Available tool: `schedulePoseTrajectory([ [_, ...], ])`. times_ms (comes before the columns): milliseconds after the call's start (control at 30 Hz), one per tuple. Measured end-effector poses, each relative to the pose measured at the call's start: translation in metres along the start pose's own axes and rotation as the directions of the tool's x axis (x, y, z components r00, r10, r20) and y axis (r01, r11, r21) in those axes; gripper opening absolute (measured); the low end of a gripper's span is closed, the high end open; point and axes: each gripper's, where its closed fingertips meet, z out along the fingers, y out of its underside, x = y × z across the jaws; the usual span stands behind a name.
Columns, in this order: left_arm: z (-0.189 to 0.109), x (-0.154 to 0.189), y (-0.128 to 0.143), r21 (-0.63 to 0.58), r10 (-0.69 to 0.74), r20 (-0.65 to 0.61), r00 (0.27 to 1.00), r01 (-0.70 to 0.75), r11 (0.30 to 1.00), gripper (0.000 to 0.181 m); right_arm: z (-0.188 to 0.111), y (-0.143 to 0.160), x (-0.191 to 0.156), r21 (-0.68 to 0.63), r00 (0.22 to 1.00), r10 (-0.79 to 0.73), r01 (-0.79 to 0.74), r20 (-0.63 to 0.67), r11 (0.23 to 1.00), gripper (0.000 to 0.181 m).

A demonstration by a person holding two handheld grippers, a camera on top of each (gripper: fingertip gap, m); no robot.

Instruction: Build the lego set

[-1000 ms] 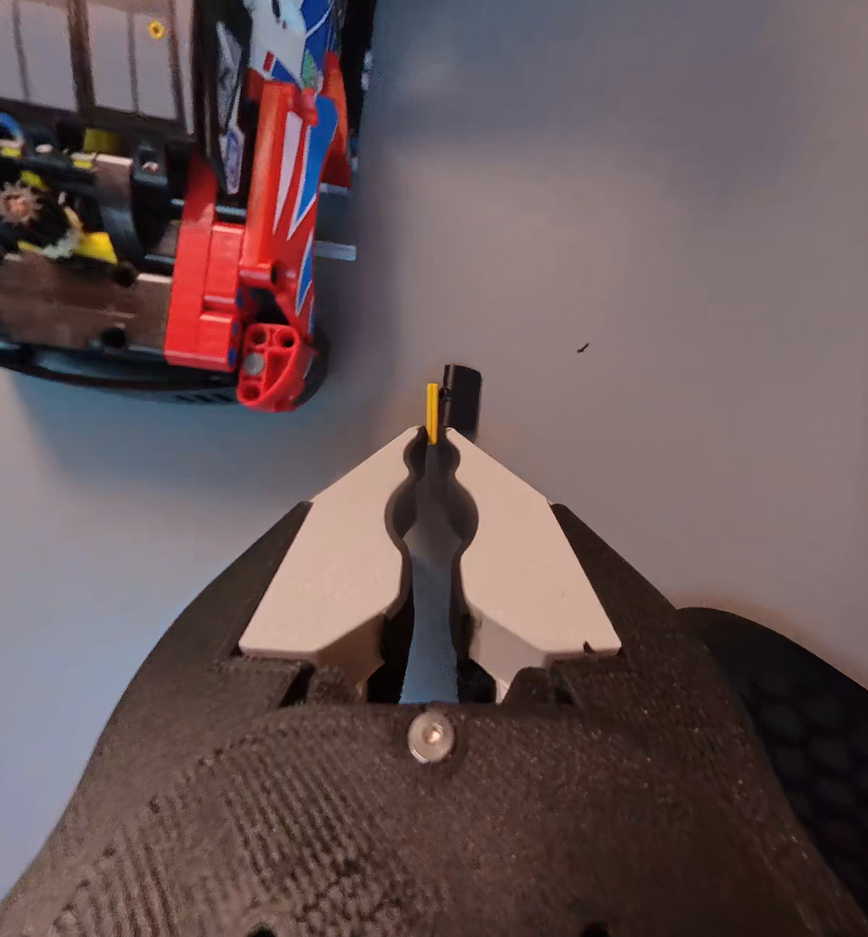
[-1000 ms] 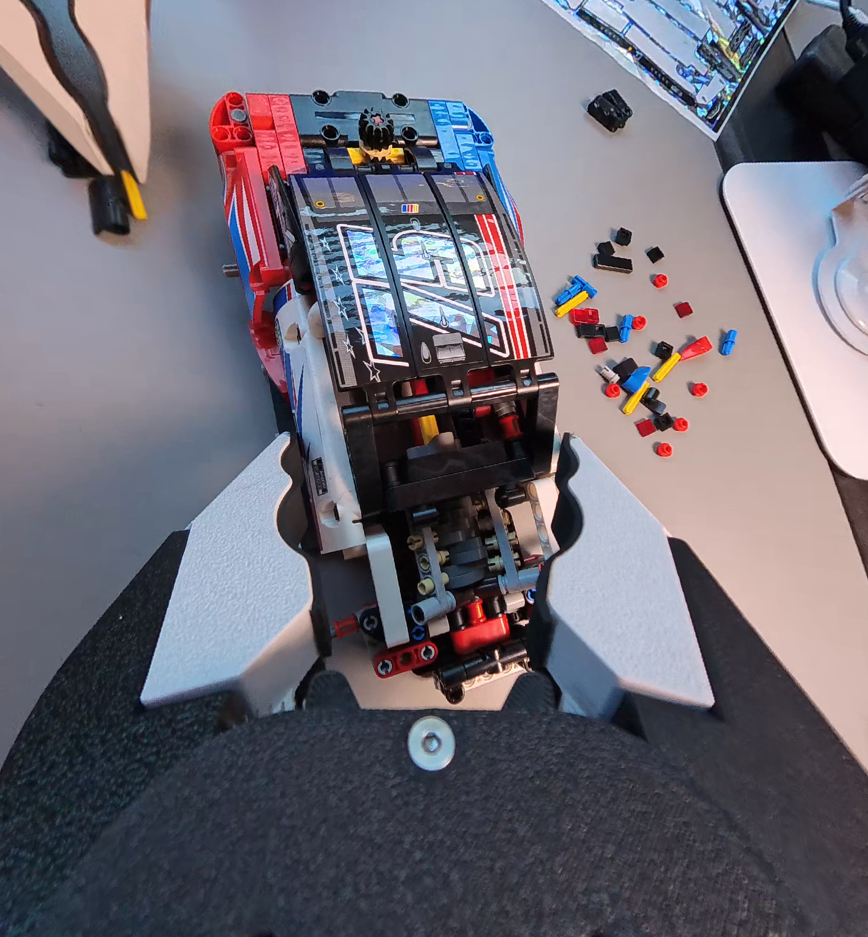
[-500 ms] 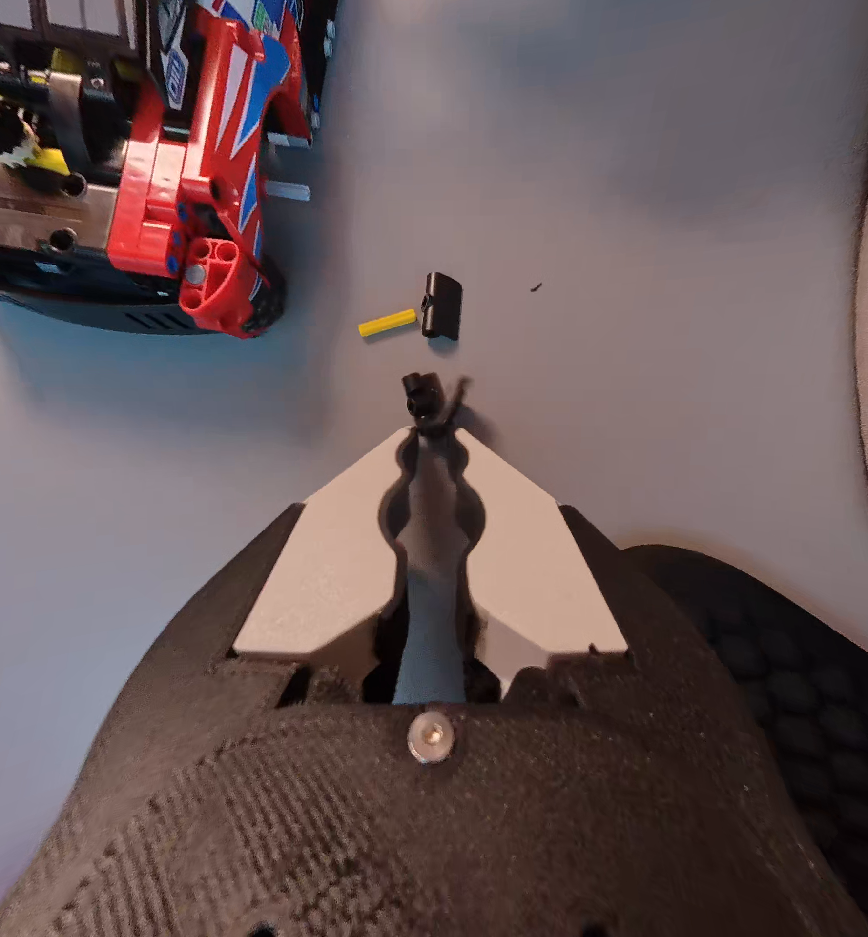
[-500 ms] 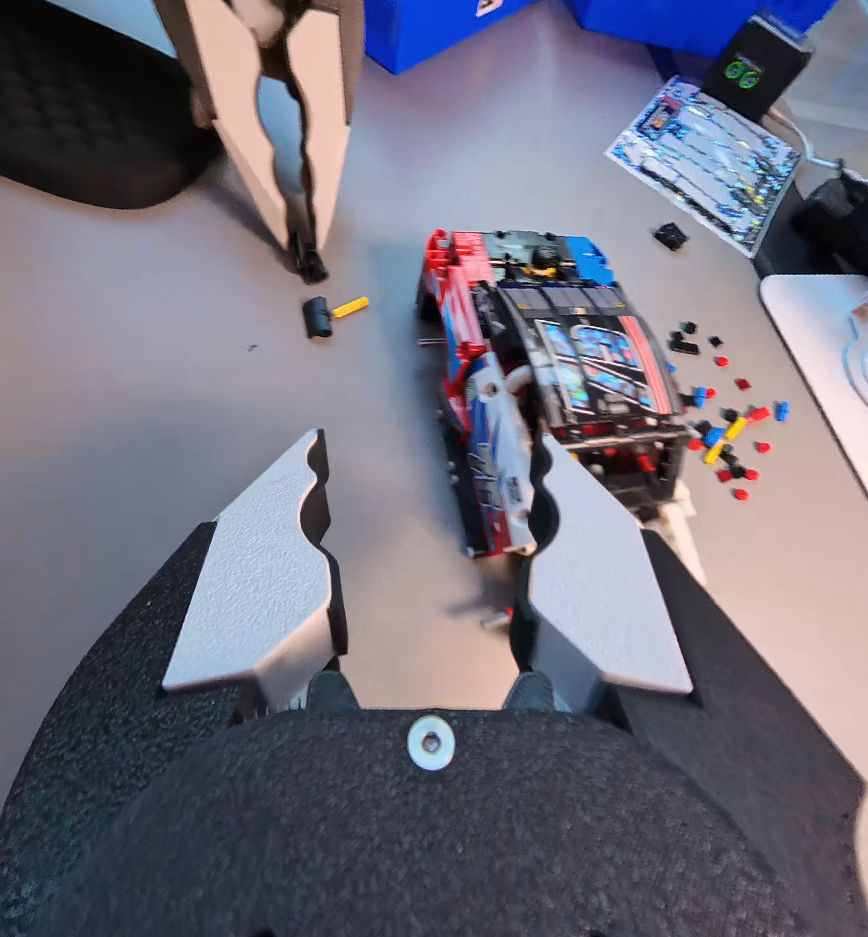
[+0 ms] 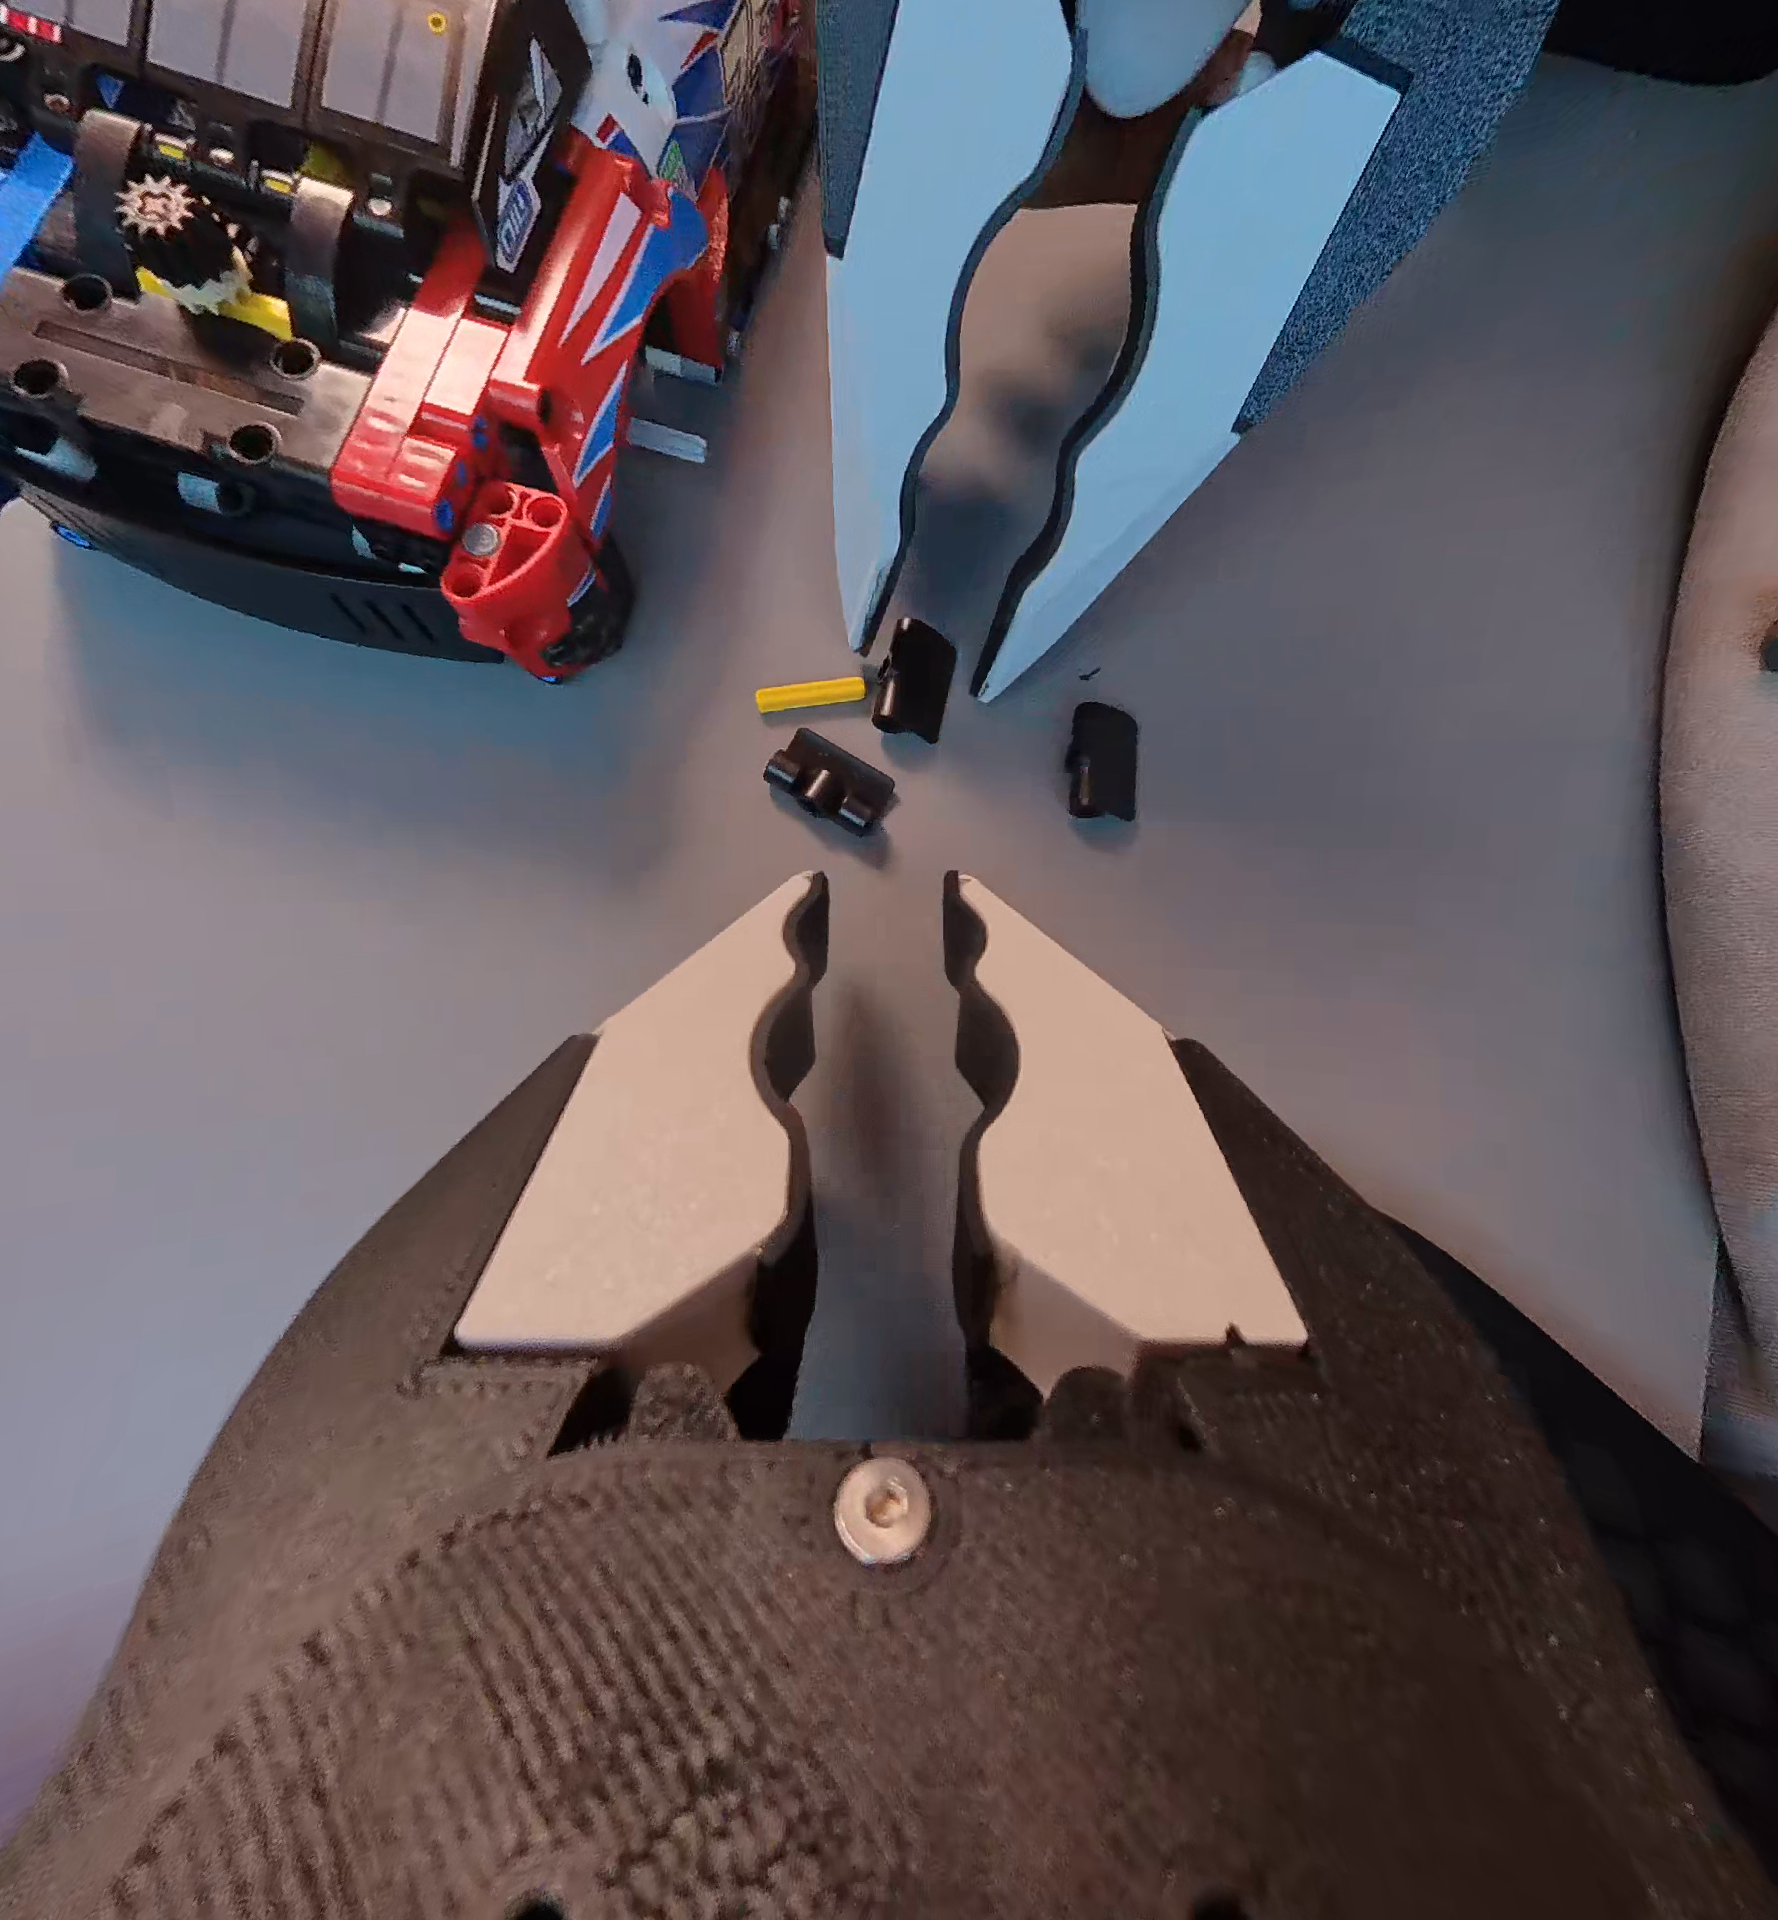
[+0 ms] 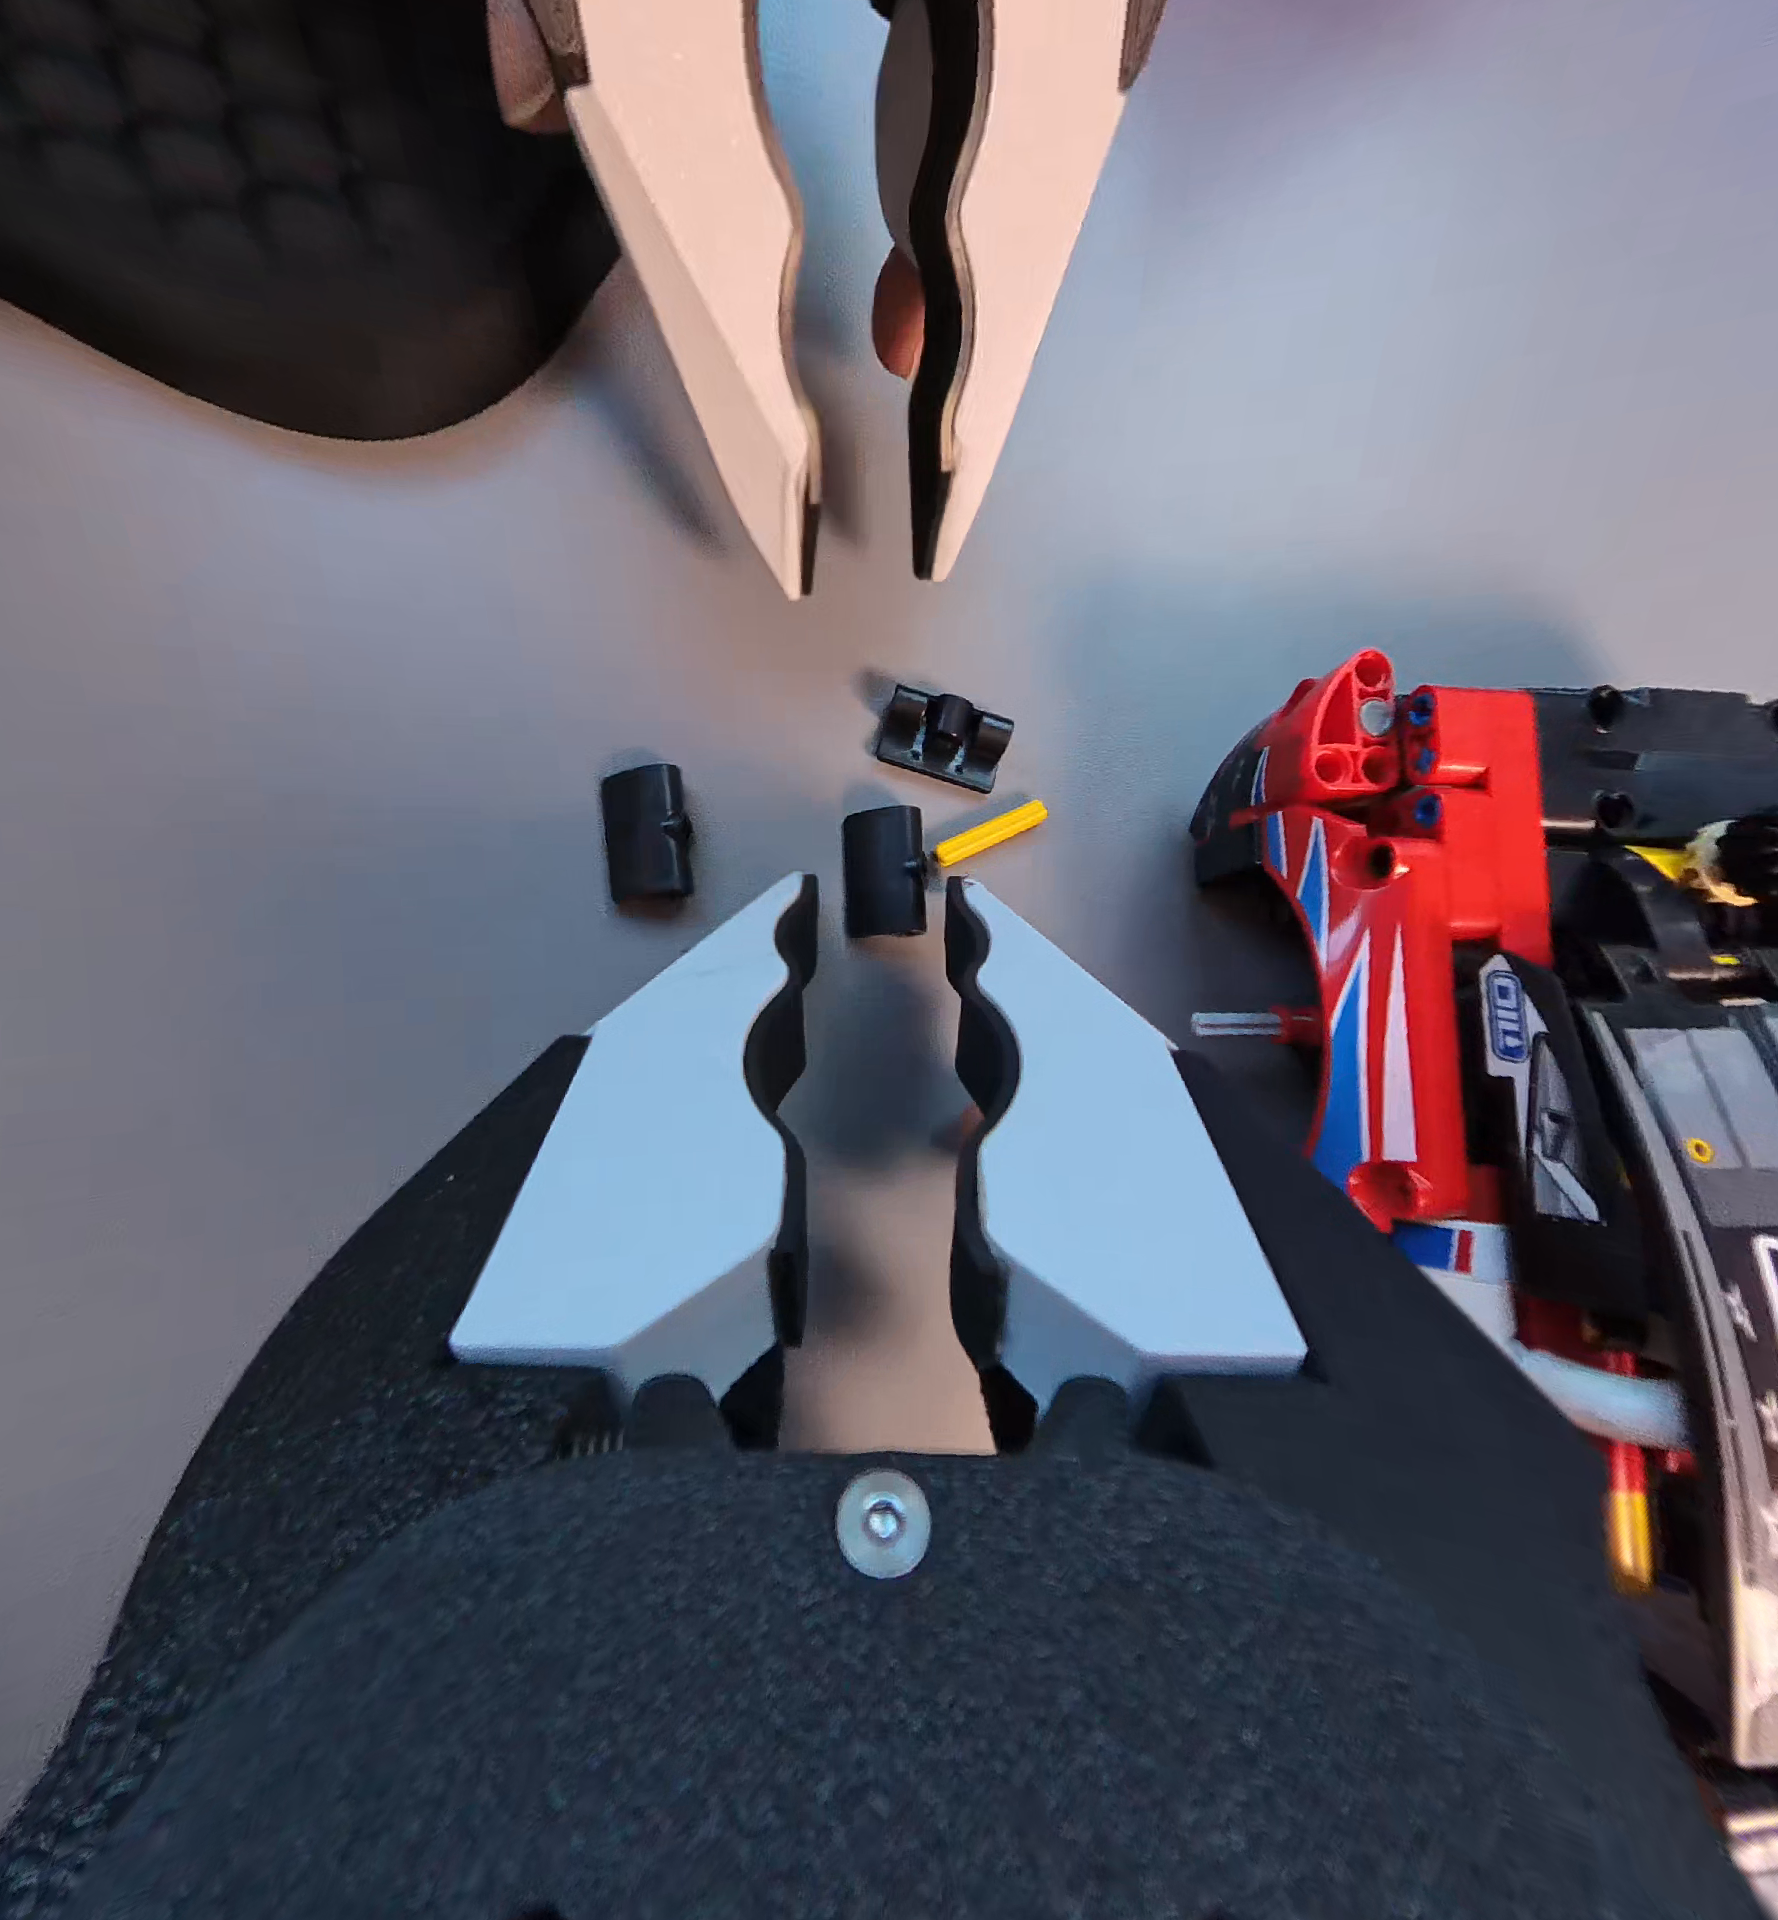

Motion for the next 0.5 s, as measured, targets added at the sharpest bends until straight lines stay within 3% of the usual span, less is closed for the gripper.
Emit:
schedulePoseTrajectory([
  [67,0.006,-0.002,0.002,0.001,-0.004,0.003,1.000,0.004,1.000,0.028,0.001,0.000,0.002,-0.016,1.000,-0.008,0.008,-0.003,1.000,0.014],
  [200,0.015,-0.006,-0.005,0.034,-0.020,-0.013,1.000,0.020,0.999,0.032,-0.002,0.003,-0.001,-0.052,0.999,-0.036,0.036,-0.003,0.998,0.013],
  [400,0.024,-0.013,-0.008,-0.015,0.094,0.048,0.994,-0.093,0.996,0.011,-0.026,0.027,0.005,-0.093,0.999,0.011,-0.015,-0.037,0.996,0.009],
  [500,0.024,-0.014,-0.011,-0.003,0.103,0.019,0.995,-0.103,0.995,0.016,-0.030,0.034,0.007,-0.074,0.998,0.045,-0.048,-0.046,0.996,0.010],
])
